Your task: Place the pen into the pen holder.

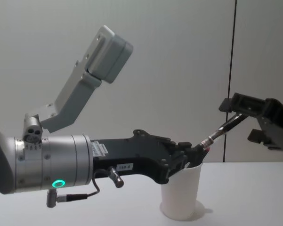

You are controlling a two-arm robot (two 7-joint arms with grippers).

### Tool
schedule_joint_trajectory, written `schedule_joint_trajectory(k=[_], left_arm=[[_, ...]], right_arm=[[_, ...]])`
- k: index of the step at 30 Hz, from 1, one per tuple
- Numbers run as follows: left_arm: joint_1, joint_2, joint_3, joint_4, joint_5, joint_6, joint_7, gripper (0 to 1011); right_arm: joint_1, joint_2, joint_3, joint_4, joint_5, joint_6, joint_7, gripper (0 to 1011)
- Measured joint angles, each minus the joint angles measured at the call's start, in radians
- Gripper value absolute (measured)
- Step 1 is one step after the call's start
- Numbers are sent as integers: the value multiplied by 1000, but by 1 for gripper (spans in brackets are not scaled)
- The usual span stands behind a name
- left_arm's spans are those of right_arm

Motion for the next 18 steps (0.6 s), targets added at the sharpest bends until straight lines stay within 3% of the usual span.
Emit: schedule_joint_trajectory(k=[15, 18], left_arm=[[0, 0, 0, 0, 0, 0, 0, 111], [0, 0, 0, 0, 0, 0, 0, 111]], right_arm=[[20, -12, -16, 5, 46, 38, -79, 1001], [23, -14, -18, 6, 53, 47, -95, 946]])
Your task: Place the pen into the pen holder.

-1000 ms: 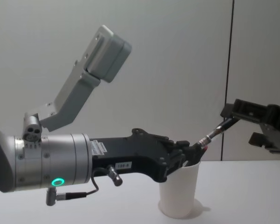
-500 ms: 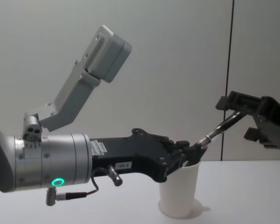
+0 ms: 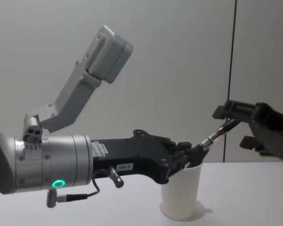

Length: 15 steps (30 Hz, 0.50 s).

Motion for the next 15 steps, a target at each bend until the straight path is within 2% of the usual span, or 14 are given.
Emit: schedule_joint_trajectory(k=[2, 5, 7, 9, 11, 12, 14, 15], left_arm=[[0, 0, 0, 0, 0, 0, 0, 111], [0, 0, 0, 0, 0, 0, 0, 111], [0, 0, 0, 0, 0, 0, 0, 111], [0, 0, 0, 0, 0, 0, 0, 111], [0, 0, 0, 0, 0, 0, 0, 111], [0, 0, 0, 0, 0, 0, 0, 111], [0, 0, 0, 0, 0, 0, 0, 111], [0, 0, 0, 0, 0, 0, 0, 111]], right_arm=[[2, -1, -1, 1, 7, 5, -9, 917], [4, -1, -3, 2, 19, 10, -21, 816], [5, -2, -4, 2, 27, 11, -27, 799], [6, -2, -4, 3, 39, 12, -34, 708], [6, -3, -4, 4, 52, 12, -39, 668], [7, -4, -3, 4, 65, 12, -43, 607], [7, -4, -1, 5, 87, 9, -49, 566], [7, -5, 0, 6, 95, 8, -51, 504]])
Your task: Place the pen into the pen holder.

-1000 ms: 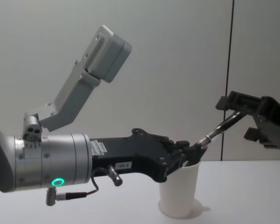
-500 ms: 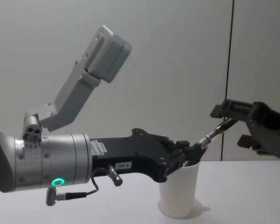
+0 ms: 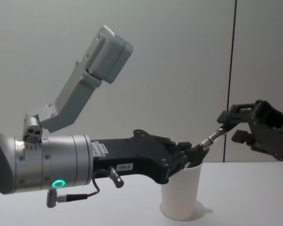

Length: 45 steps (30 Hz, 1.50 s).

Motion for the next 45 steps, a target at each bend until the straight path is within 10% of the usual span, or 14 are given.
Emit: schedule_joint_trajectory(k=[12, 25, 45], left_arm=[[0, 0, 0, 0, 0, 0, 0, 111], [0, 0, 0, 0, 0, 0, 0, 314], [0, 0, 0, 0, 0, 0, 0, 939]], right_arm=[[3, -2, 9, 6, 112, -27, -18, 145], [11, 4, 9, 11, 171, -59, -34, 131], [54, 51, -7, 43, 42, -133, 80, 131]])
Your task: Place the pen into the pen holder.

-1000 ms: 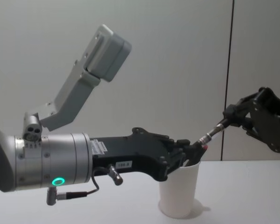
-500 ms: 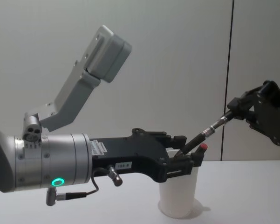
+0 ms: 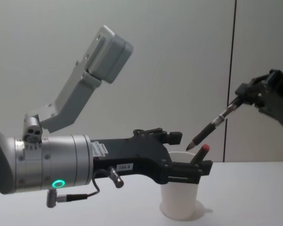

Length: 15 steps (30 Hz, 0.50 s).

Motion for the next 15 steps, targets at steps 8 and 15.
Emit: schedule_joint_trajectory(k=[8, 15], left_arm=[[0, 0, 0, 0, 0, 0, 0, 1000], [0, 0, 0, 0, 0, 0, 0, 1000]], right_arm=[[49, 35, -3, 42, -113, -43, 108, 131], [102, 57, -8, 86, -215, -79, 201, 131]])
